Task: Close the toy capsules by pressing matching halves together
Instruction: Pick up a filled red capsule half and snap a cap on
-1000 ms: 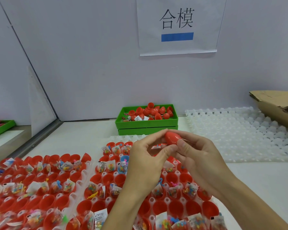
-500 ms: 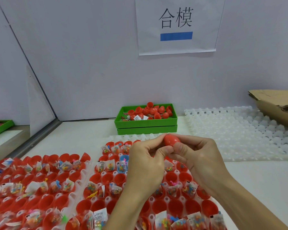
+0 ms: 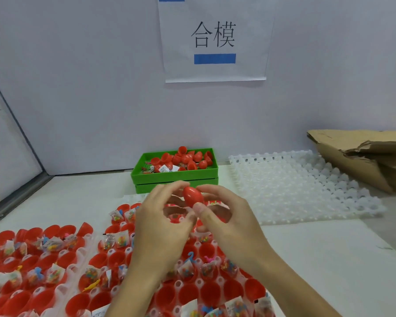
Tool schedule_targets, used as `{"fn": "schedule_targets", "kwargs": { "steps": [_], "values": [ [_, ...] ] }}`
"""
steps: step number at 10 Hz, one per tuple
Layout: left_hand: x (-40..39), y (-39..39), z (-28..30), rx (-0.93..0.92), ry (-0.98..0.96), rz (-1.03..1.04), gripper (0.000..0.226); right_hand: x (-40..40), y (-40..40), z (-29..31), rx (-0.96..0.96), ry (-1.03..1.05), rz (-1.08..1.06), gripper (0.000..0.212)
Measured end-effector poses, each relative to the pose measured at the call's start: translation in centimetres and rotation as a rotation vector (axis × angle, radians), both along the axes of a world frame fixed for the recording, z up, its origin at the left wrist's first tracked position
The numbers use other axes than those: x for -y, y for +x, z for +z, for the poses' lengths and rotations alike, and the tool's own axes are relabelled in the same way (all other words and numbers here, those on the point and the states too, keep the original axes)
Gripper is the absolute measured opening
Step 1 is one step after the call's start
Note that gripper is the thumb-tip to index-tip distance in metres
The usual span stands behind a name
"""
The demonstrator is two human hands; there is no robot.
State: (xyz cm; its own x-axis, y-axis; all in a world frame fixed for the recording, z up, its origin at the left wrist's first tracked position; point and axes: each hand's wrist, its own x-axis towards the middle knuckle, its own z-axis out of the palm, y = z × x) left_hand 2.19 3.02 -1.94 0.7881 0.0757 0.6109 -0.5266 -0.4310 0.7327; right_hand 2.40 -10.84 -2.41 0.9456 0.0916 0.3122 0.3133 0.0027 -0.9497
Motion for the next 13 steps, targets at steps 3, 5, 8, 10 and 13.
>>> {"fn": "schedule_targets", "kwargs": {
  "steps": [3,5,8,10,13],
  "values": [
    [1.0,-0.1,-0.7,-0.037,0.18,-0.115,0.076,1.6,1.1,0.1,-0.023,0.014,-0.147,0.018],
    [1.5,-0.2,-0.6,-0.051,0.132,-0.13,0.066,6.8,5.5,3.3,-0.337,0.705,-0.215,0.018],
    [1.3,0.1,-0.6,-0.026,0.128,-0.1,0.063,16.8,14.2,9.5,-0.237,0.95,-0.818,0.034],
    [1.2,0.6,-0.6,-0.009,0.202,-0.078,0.063,19.4,14.5,8.6,-0.35,0.875,-0.866,0.048],
    [0.4,0.7,-0.4,-0.117,0.188,-0.059,0.055,13.3,10.6,2.8,-0.198,0.457,-0.596,0.034]
  ]
}}
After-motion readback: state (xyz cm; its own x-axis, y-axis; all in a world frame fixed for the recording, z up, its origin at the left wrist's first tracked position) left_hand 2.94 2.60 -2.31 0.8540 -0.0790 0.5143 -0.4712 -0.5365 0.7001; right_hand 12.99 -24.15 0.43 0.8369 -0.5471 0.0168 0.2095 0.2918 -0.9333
